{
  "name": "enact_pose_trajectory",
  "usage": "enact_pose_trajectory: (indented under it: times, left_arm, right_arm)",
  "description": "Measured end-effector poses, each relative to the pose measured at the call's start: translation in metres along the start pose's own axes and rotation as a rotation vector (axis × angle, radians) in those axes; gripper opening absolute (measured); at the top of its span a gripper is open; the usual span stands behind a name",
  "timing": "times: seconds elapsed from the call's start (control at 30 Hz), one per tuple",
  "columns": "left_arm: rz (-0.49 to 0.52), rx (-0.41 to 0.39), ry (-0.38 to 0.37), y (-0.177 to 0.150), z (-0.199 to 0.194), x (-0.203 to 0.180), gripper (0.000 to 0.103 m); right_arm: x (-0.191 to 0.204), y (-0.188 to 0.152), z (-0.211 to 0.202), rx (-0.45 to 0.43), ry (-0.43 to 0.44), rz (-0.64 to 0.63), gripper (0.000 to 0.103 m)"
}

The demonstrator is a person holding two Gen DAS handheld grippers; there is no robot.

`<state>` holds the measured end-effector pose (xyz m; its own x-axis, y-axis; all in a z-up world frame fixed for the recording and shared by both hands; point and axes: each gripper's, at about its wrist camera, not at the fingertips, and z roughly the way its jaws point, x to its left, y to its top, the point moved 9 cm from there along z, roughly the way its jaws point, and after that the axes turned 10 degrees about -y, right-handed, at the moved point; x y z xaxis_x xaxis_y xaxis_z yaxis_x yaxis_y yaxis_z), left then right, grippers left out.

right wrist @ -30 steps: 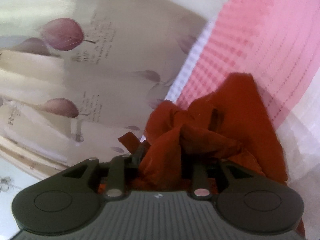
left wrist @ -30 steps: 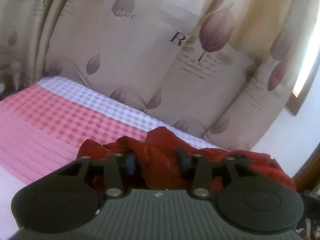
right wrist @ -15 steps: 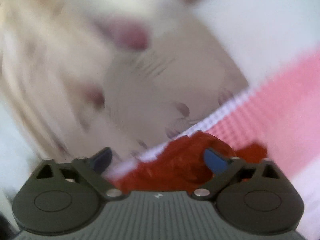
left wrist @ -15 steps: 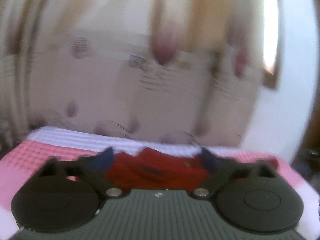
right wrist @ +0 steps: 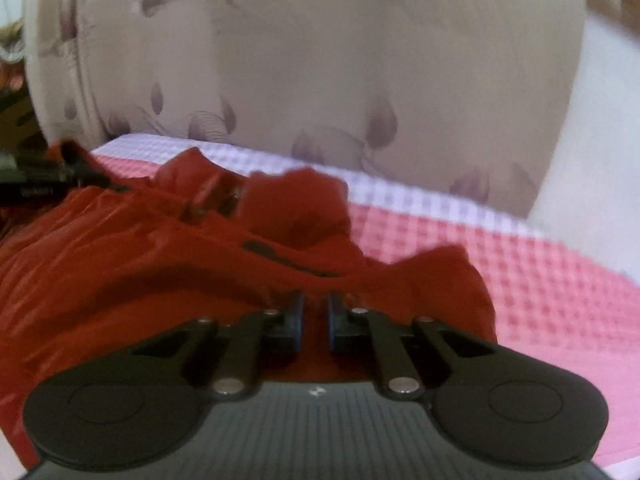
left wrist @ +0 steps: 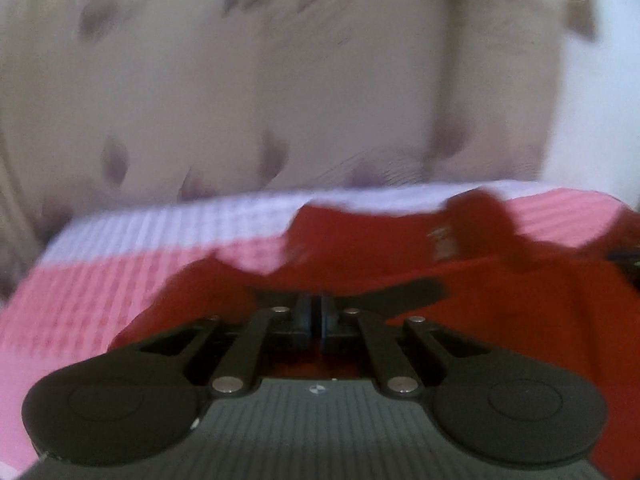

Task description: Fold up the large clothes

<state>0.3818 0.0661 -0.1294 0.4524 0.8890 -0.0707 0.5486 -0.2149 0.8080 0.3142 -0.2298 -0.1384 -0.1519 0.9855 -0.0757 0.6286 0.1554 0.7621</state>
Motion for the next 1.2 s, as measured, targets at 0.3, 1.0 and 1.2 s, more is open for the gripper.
enact_pose_trajectory:
  times: [0.3, 1.0, 1.2]
  left_arm:
    - [-0.2, -0.025, -0.069, -0.021, 0.027, 0.029, 0.011]
    - [-0.404, -0.055, -0.174, -0.038, 0.037, 0.044, 0.011]
    - [-0.528, -0.088, -0.238, -0.042, 0.036, 0.053, 0.011]
  right_arm:
    - [-0.013, -0.024, 0.043, 0.043, 0.092, 0.144, 0.003]
    - [-0.043, -0.047, 0.071, 0.076, 0.273, 0.459, 0.0]
    - [-0.053, -0.049, 0.069, 0.076, 0.366, 0.57, 0.0]
